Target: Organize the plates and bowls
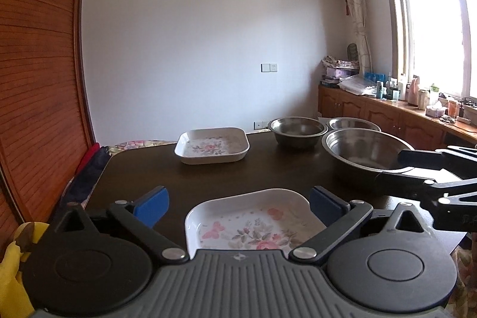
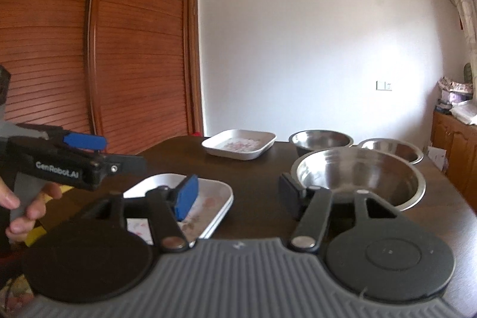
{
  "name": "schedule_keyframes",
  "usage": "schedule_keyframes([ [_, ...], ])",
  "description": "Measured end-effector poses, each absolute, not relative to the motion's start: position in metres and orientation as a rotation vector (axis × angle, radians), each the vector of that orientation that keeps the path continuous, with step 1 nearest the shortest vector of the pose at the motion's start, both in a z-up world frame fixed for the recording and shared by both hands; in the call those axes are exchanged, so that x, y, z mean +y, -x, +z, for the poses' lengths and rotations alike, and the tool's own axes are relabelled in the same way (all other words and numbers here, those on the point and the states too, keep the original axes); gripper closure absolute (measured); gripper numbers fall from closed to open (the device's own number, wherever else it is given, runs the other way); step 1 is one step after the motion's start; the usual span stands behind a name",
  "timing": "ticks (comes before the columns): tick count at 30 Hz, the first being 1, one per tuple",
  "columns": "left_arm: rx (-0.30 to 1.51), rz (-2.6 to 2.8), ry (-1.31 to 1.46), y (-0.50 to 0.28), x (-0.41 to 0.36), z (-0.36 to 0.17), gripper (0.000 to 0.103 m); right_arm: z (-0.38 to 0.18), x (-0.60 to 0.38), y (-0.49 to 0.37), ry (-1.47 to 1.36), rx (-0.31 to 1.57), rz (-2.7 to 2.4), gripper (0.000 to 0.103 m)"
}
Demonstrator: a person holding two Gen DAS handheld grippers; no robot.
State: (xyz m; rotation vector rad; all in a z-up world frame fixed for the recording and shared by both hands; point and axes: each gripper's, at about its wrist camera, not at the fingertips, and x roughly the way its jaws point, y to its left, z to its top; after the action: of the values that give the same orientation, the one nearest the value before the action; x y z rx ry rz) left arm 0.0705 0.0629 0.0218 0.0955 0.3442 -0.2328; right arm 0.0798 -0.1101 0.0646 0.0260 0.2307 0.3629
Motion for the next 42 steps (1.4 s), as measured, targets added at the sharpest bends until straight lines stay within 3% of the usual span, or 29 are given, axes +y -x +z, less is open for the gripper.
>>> schedule_keyframes([
  [1,0.343,-0.232,-0.096,-0.070,0.063,0.022,0.000,0.065,-0.111,-0.080,-0.029,0.225,0.365,0.037],
  [4,0.342,-0.228,-0.096,-0.070,0.063,0.022,0.000,0.067,-0.113,-0.078,-0.030,0.210,0.366,0.014],
  [8,0.336,-0.222,-0.092,-0.070,0.065,0.023,0.000,0.070,-0.112,-0.077,-0.016,0.187,0.360,0.000],
  [19,0.328,-0.202,-0.072,-0.088,0.083,0.031,0.000,0.080,-0.106,-0.093,0.011,0.212,0.326,0.000],
  [31,0.380,-0.209,-0.069,-0.174,0.111,0.041,0.000,0.101,-0.090,-0.166,-0.015,0.304,0.423,0.000],
  [35,0.391,-0.218,-0.054,-0.200,0.117,0.043,0.002,0.104,-0.085,-0.194,-0.066,0.370,0.502,0.023],
  [39,0.429,-0.237,-0.054,-0.231,0.120,0.042,0.014,0.108,-0.071,-0.218,-0.014,0.404,0.491,0.032],
  [42,0.466,-0.247,-0.057,-0.258,0.119,0.040,0.026,0.109,-0.065,-0.240,-0.023,0.468,0.509,0.050],
])
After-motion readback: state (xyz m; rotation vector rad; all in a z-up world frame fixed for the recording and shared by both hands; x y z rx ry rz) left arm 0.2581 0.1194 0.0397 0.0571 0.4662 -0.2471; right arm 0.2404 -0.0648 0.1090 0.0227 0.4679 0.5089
